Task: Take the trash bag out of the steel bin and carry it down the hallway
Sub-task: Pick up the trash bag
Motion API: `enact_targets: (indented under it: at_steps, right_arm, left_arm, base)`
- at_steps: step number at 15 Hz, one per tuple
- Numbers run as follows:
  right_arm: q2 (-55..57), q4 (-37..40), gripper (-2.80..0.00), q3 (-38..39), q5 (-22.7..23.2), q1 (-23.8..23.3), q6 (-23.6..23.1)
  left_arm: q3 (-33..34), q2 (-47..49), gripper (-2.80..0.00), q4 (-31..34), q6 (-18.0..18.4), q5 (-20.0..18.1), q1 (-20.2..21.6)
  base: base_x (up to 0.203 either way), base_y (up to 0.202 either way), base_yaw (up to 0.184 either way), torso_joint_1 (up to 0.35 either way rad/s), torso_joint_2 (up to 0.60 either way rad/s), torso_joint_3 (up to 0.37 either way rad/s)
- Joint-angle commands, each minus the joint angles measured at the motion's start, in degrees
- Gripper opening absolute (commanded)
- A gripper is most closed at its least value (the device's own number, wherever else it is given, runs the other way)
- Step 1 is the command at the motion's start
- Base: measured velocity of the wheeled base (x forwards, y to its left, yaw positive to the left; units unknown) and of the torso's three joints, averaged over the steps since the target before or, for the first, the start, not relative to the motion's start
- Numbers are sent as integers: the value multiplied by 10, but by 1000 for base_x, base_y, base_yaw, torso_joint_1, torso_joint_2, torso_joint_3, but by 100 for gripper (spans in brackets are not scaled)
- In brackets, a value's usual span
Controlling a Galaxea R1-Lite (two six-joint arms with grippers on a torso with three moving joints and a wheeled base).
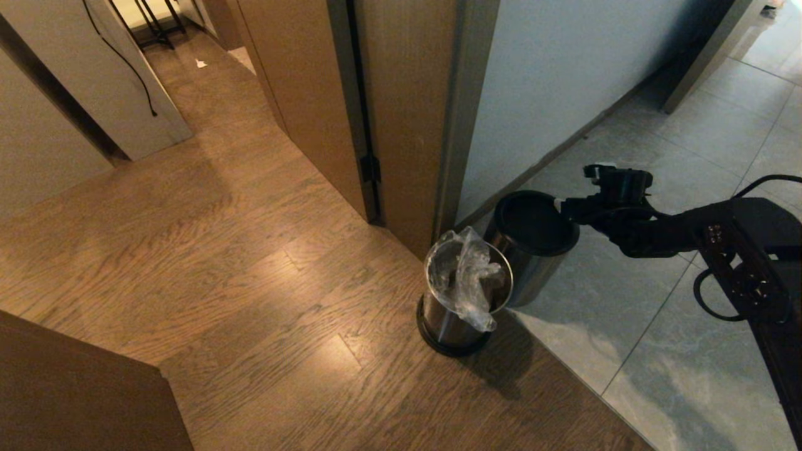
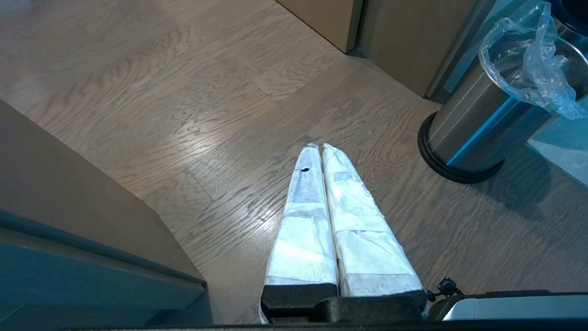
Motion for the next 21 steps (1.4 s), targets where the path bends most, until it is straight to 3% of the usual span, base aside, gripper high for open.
enact_targets:
  at_steps: [1, 4, 9, 13, 17, 21]
  right_arm:
    - [-49, -1, -280, 56, 0, -1, 2]
    - [-115, 39, -280, 116, 7, 3, 3]
    - [-242, 152, -280, 224, 82, 45, -6]
    - [-312, 215, -280, 321, 84, 140, -13]
    - [-343, 222, -280, 417, 81, 238, -57]
    - [-342, 219, -280, 428, 78, 313, -60]
  left_arm:
    - [0, 0, -280, 0, 0, 1, 0]
    - [0, 0, -280, 0, 0, 0, 0]
    - [0, 0, -280, 0, 0, 0, 0]
    - [0, 0, -280, 0, 0, 0, 0]
    - [0, 0, -280, 0, 0, 0, 0]
    - [0, 0, -280, 0, 0, 0, 0]
  base:
    - [0, 0, 0, 0, 0, 0]
    - [0, 0, 0, 0, 0, 0]
    - [0, 0, 0, 0, 0, 0]
    - [0, 0, 0, 0, 0, 0]
    - [0, 0, 0, 0, 0, 0]
    - [0, 0, 0, 0, 0, 0]
